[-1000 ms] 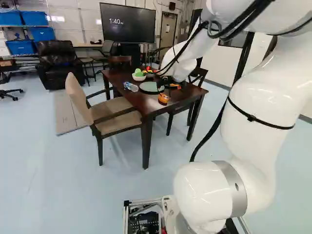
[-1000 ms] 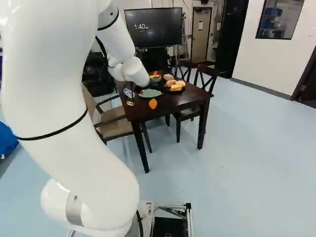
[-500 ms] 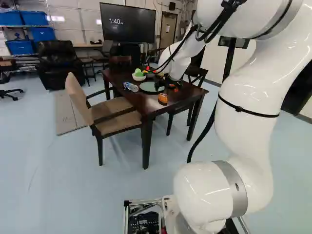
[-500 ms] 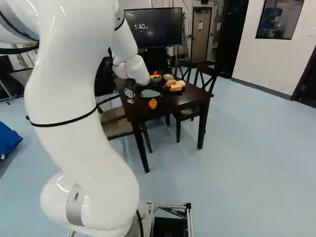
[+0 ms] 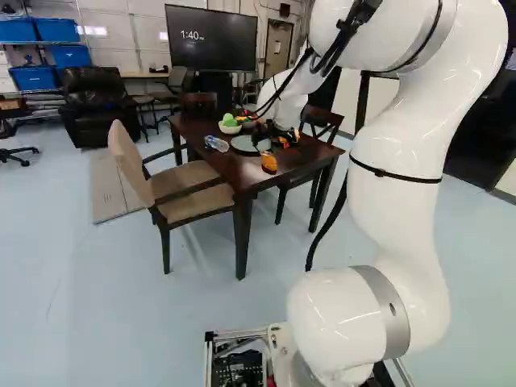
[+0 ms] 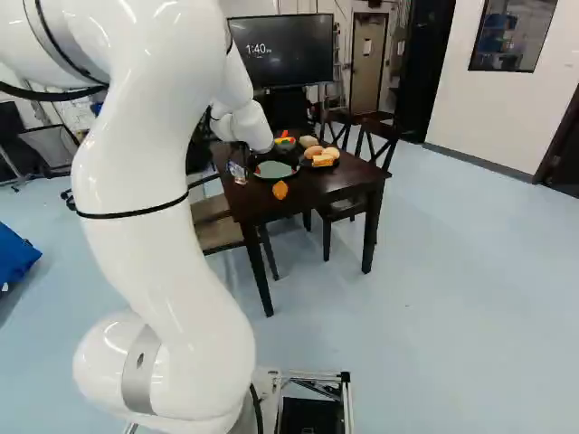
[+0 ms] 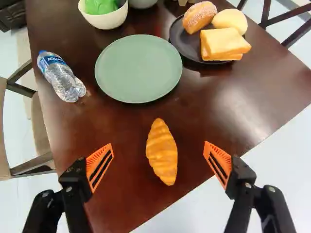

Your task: Move the croissant to the empty plate

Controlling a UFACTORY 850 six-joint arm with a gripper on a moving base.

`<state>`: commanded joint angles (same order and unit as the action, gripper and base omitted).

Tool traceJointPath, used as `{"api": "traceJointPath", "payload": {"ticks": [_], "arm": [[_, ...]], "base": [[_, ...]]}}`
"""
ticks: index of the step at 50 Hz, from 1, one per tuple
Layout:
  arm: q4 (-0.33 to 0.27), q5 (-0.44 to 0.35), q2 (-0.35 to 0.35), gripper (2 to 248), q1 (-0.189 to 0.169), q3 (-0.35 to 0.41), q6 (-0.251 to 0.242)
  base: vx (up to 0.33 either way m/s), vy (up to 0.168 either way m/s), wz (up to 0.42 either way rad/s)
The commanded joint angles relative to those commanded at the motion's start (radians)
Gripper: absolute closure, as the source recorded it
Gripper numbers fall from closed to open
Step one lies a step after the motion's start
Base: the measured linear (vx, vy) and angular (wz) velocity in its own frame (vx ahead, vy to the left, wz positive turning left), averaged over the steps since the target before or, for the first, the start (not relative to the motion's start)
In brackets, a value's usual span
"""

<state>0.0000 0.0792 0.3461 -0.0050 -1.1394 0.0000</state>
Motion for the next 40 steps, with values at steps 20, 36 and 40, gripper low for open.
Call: {"api": "traceJointPath", "payload": {"ticks": [20, 36, 40], "arm": [[0.000, 0.068, 0.054, 3, 0.000, -0.067, 0.000], [0.000, 0.124, 0.103, 3, 0.000, -0.129, 0.000], [0.000, 0.138, 0.114, 3, 0.000, -0.145, 0.000]], "base": [[0.000, 0.000, 0.000], [0.000, 0.000, 0.000], [0.000, 0.000, 0.000]]}}
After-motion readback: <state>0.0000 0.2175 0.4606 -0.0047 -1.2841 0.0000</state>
